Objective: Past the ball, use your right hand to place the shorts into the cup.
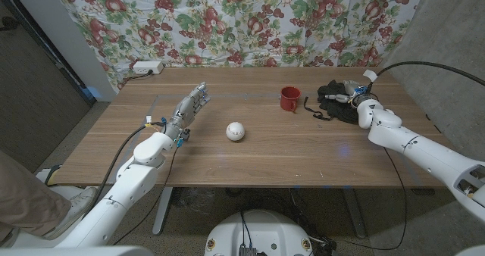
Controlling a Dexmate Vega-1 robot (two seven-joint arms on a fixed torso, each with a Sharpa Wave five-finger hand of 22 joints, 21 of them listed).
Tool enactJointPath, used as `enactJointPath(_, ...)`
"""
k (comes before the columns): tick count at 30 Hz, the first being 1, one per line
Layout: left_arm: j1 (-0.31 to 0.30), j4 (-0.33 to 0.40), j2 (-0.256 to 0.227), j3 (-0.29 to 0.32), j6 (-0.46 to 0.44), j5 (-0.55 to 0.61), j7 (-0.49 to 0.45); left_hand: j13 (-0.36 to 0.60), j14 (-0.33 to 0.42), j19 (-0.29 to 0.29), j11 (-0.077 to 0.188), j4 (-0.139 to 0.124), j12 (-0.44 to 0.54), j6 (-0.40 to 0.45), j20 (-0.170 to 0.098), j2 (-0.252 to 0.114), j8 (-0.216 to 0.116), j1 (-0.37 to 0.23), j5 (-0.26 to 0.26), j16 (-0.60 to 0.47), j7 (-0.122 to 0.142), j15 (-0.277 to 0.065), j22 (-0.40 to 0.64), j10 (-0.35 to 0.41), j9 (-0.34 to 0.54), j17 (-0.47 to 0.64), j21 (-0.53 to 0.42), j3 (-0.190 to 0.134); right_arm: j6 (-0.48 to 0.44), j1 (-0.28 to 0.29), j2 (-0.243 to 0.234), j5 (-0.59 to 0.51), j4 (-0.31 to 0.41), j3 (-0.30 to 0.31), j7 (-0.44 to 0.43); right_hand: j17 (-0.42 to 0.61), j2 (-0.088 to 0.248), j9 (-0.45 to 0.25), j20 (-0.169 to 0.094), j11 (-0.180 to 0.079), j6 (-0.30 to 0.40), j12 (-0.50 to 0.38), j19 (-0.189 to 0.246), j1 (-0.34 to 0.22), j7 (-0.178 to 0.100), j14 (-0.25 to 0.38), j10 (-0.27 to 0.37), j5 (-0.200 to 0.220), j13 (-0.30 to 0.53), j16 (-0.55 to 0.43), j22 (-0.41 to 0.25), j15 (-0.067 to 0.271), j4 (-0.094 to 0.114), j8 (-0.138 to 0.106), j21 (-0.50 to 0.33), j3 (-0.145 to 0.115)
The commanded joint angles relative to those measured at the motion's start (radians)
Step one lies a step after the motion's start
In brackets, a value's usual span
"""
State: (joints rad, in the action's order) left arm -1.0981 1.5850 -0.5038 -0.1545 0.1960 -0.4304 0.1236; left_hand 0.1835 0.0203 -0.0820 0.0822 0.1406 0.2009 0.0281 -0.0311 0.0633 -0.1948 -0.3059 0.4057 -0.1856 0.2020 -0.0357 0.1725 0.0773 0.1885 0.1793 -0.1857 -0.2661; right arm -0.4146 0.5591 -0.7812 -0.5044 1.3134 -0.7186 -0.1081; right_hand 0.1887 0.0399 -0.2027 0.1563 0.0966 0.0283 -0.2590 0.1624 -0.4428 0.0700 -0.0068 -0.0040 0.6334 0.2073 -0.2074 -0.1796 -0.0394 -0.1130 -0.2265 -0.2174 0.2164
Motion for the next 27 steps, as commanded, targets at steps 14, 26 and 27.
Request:
enactJointPath(14, -0.028, 0.03, -0.009, 0.004, 0.008, 0.0, -0.016, 0.005, -0.003, -0.003, 0.003, 0.0, 0.002, -0.007, -0.049, -0.003, 0.0, -0.013, -0.005, -0.003, 0.002, -0.048, 0.003, 0.002, 0.002, 0.001, -0.008, -0.003, -0.014, 0.021, -0.001, 0.001, 0.01, -0.005, -0.007, 0.004, -0.002, -0.002, -0.016, 0.009, -0.008, -0.006, -0.018, -0.011, 0.021, 0.005, 0.011, 0.012, 0.005, 0.005, -0.003, -0.008, 0.002, 0.004, 0.011, 0.011)
enactJointPath(26, -0.033, 0.036, -0.012, 0.004, 0.008, -0.002, -0.019, 0.005, -0.002, -0.003, 0.002, 0.0, 0.001, -0.007, -0.05, -0.004, -0.001, -0.014, -0.006, -0.003, 0.002, -0.047, 0.003, 0.001, 0.002, 0.001, -0.008, -0.004, -0.023, 0.02, 0.01, 0.003, -0.01, -0.01, -0.019, 0.001, 0.002, -0.002, -0.043, -0.013, -0.011, -0.007, 0.0, -0.029, 0.029, 0.017, 0.018, 0.018, 0.005, 0.005, -0.002, 0.018, -0.004, 0.006, 0.008, 0.009)
enactJointPath(27, -0.033, 0.036, -0.013, 0.003, 0.008, -0.002, -0.019, 0.005, -0.003, -0.003, 0.002, 0.0, 0.002, -0.007, -0.05, -0.004, -0.001, -0.014, -0.006, -0.003, 0.001, -0.046, 0.003, 0.002, 0.002, 0.001, -0.008, -0.004, -0.023, 0.019, 0.01, 0.004, -0.011, -0.011, -0.019, 0.001, 0.002, -0.002, -0.048, -0.012, -0.011, -0.007, -0.001, -0.031, 0.031, 0.019, 0.018, 0.018, 0.005, 0.005, -0.002, 0.019, -0.005, 0.007, 0.009, 0.009)
